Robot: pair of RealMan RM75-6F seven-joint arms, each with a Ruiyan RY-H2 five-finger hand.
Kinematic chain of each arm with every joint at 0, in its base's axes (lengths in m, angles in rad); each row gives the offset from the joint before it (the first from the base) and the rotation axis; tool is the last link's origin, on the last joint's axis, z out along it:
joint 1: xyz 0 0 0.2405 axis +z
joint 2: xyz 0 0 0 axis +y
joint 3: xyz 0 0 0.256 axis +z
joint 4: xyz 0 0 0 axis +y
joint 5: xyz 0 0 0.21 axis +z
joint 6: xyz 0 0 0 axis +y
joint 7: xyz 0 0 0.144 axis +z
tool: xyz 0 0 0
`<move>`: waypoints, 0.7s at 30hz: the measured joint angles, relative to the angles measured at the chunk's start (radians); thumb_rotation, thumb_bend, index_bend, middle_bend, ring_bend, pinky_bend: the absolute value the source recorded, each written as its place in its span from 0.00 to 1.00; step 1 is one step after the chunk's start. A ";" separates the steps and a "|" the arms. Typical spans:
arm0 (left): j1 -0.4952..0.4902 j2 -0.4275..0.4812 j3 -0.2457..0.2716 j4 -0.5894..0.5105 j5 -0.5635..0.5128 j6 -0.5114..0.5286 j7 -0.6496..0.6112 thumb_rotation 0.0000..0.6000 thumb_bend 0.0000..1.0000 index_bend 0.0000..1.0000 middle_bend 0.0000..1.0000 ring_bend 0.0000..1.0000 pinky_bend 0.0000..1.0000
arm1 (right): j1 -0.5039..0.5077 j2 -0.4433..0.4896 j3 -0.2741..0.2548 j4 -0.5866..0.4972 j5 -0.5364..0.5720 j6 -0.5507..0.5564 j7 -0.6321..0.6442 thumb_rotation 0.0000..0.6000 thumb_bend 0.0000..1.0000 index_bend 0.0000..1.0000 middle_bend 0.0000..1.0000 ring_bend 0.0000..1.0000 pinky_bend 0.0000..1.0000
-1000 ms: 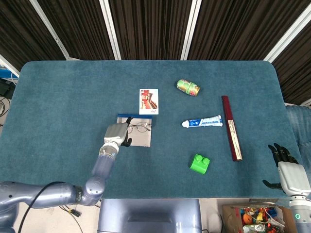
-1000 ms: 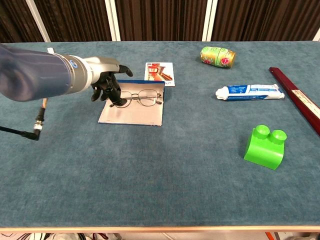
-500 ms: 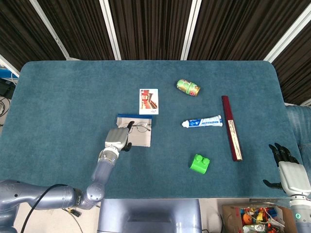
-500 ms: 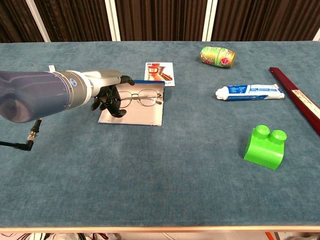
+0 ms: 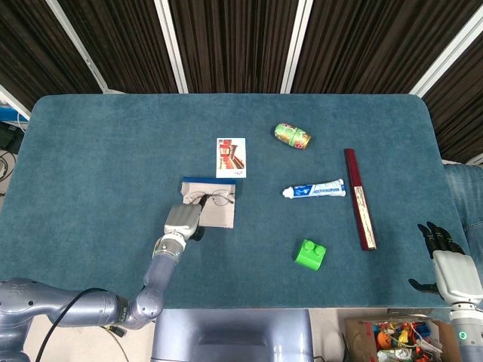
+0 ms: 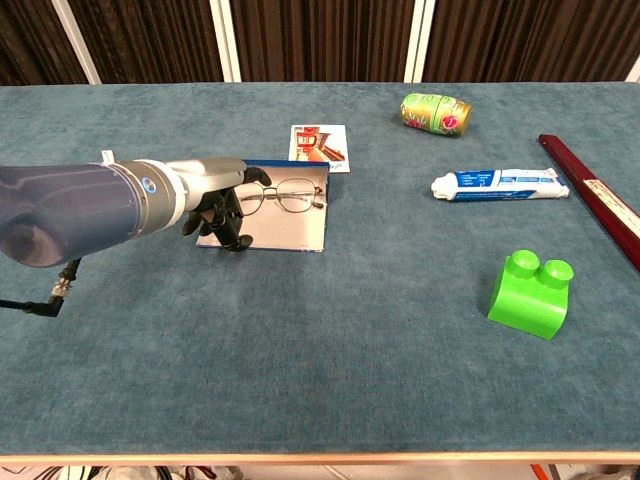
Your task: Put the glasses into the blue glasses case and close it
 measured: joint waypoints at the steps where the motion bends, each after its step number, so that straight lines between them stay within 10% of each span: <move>1: 0.000 -0.002 0.003 0.004 -0.003 0.000 0.000 1.00 0.43 0.00 0.71 0.75 0.77 | 0.000 0.000 0.000 0.000 0.000 0.001 0.000 1.00 0.09 0.00 0.00 0.01 0.23; 21: -0.018 -0.032 0.014 0.052 -0.018 -0.001 -0.005 1.00 0.43 0.00 0.71 0.75 0.77 | 0.000 -0.001 0.002 -0.001 0.006 0.001 -0.003 1.00 0.09 0.00 0.00 0.01 0.23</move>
